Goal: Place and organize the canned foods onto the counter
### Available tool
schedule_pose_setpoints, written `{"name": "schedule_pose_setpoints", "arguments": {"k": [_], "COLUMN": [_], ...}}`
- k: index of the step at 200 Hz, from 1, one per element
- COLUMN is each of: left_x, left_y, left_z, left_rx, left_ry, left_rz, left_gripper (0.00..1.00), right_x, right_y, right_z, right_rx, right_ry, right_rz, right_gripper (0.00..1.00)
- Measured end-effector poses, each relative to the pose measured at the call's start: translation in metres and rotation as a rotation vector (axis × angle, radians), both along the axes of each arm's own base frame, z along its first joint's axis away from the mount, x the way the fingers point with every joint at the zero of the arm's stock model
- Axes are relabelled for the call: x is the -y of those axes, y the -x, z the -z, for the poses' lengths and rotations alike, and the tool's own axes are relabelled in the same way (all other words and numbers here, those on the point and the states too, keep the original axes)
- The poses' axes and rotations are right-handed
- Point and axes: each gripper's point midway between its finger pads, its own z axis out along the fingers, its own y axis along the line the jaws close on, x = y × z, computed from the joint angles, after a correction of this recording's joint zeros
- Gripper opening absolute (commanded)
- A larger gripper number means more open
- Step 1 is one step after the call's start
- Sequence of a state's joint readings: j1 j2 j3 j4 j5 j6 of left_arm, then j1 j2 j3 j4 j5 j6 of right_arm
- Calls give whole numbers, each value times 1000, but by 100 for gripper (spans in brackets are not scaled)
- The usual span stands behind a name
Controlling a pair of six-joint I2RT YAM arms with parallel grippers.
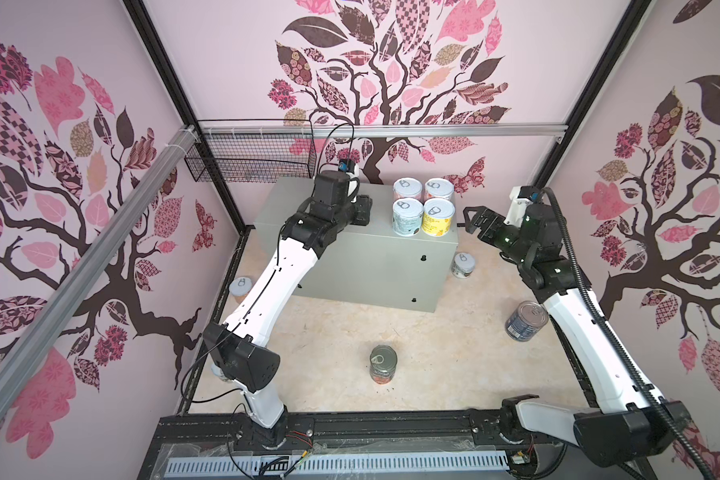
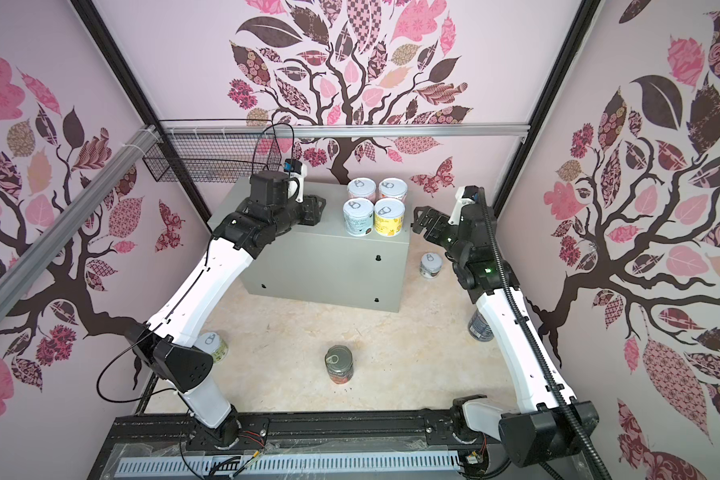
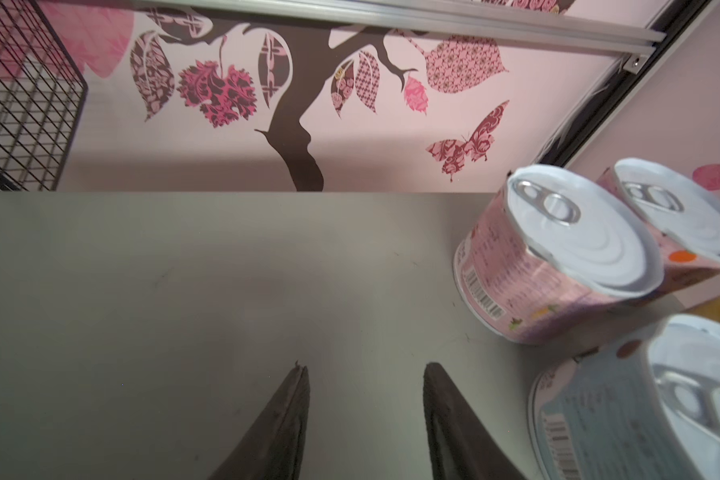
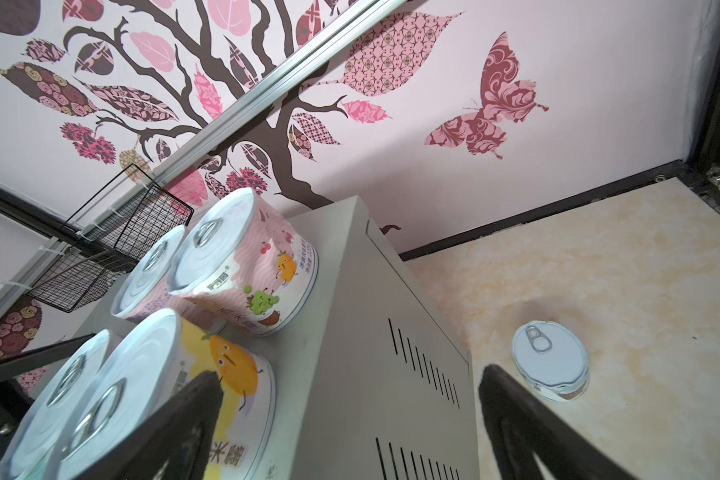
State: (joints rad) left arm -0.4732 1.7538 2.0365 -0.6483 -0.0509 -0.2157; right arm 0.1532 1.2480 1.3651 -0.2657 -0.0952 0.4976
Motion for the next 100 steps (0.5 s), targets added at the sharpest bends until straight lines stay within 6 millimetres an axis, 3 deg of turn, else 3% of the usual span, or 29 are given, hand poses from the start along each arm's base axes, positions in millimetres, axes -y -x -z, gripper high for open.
{"name": "schedule_pose_setpoints", "arguments": {"k": [42,100], "left_x": [16,36], "left_y": [-20,-52], "left_z": [-11,30], "left_rx": [31,-36], "left_ry": [24,-5], "left_rz": [19,39], "left_gripper": [49,49], "right_x": [-2,3], "right_y": [-23,-42], "right_z": [11,15], "right_rx": [-38,-54], "right_ry": [7,9], "right_rz": [5,23], "right_gripper": [100,100]}}
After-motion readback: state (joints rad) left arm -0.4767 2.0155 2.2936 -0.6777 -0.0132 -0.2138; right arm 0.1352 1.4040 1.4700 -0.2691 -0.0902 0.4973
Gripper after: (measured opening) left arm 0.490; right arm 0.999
